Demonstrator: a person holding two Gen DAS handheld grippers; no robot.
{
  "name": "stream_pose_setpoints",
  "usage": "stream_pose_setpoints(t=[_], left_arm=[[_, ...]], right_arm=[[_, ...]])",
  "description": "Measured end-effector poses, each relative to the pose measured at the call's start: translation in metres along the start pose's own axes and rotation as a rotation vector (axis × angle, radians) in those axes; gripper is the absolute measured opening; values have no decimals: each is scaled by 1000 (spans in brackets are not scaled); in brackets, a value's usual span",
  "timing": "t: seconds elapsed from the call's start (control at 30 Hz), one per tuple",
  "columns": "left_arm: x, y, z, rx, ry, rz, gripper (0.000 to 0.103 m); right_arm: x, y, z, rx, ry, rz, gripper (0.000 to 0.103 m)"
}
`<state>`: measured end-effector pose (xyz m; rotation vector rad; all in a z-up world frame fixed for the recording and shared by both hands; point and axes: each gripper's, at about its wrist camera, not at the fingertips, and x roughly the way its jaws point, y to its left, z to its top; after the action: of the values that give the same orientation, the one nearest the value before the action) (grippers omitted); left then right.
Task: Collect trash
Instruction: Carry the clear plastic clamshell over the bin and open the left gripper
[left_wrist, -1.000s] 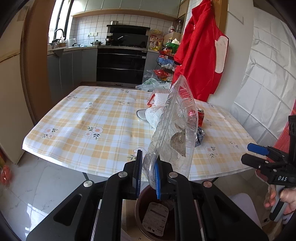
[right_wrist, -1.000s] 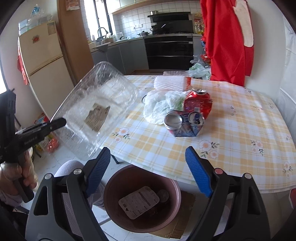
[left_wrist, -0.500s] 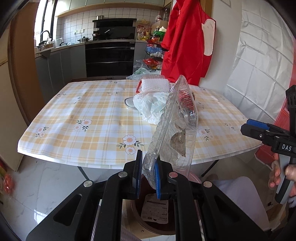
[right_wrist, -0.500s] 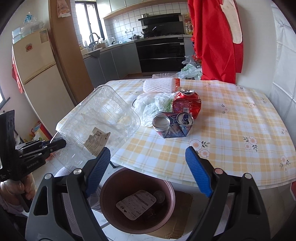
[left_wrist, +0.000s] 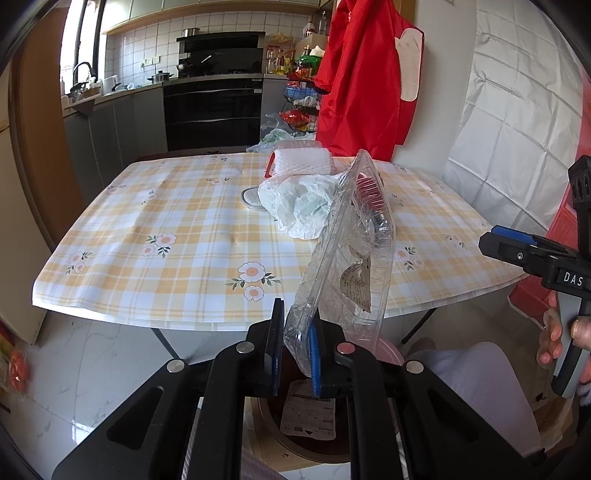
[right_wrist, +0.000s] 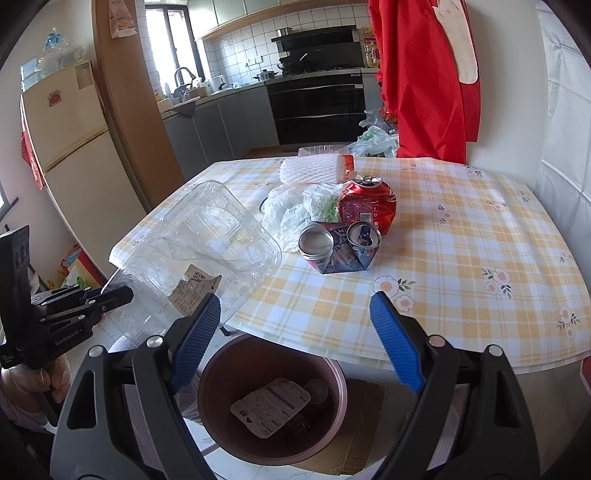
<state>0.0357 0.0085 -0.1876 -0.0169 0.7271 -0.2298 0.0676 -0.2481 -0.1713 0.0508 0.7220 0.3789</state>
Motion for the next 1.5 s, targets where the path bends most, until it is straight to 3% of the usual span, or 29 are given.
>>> stream_pose_setpoints(t=[0.4, 0.8, 0.87, 0.93, 0.97, 1.0, 1.33, 1.5], left_arm=[[21, -17, -20, 97, 121, -50, 12], [43, -25, -29, 125, 175, -85, 13], [46, -25, -30, 124, 178, -92, 15], [49, -24, -31, 120, 182, -100, 30], [49, -23, -31, 116, 177, -96, 43], [49, -22, -31, 110, 170, -99, 45], [21, 8, -3, -27, 31, -77, 45], [0, 24, 14, -86, -74, -37, 59]], right_arm=[[-5, -10, 2, 23, -21, -19, 83], [-7, -23, 3, 46, -30, -35, 83], [-7, -24, 3, 45, -30, -36, 83], [-7, -24, 3, 46, -29, -37, 83], [-7, -24, 3, 45, -31, -36, 83], [-8, -23, 3, 43, -32, -37, 83], [-13, -27, 7, 45, -48, -53, 83], [-17, -27, 8, 47, -60, -70, 91]])
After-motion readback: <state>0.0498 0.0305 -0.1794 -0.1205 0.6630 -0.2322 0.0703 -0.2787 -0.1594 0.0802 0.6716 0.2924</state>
